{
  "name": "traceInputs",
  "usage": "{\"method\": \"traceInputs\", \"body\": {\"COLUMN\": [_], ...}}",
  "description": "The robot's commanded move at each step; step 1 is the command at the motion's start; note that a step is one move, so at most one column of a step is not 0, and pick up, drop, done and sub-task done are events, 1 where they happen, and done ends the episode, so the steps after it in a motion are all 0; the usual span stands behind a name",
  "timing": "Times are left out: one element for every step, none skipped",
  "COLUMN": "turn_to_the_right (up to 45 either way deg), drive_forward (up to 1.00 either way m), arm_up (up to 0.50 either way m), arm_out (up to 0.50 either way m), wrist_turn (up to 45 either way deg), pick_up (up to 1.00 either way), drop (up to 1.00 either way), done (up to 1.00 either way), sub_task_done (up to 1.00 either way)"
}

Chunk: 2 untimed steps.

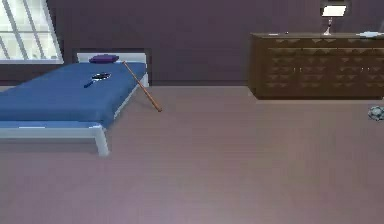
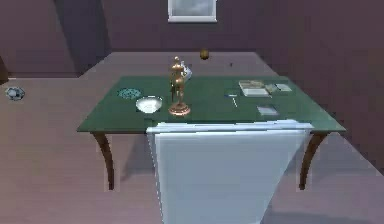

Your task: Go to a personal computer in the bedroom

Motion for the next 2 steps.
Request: {"method": "traceInputs", "body": {"turn_to_the_right": [-45.0, -45.0], "drive_forward": [0.00, 0.00], "arm_up": [0.00, 0.00], "arm_out": [0.00, 0.00], "wrist_turn": [0.0, 0.0], "pick_up": [0.00, 0.00], "drop": [0.00, 0.00], "done": [0.00, 0.00], "sub_task_done": [0.00, 0.00]}}
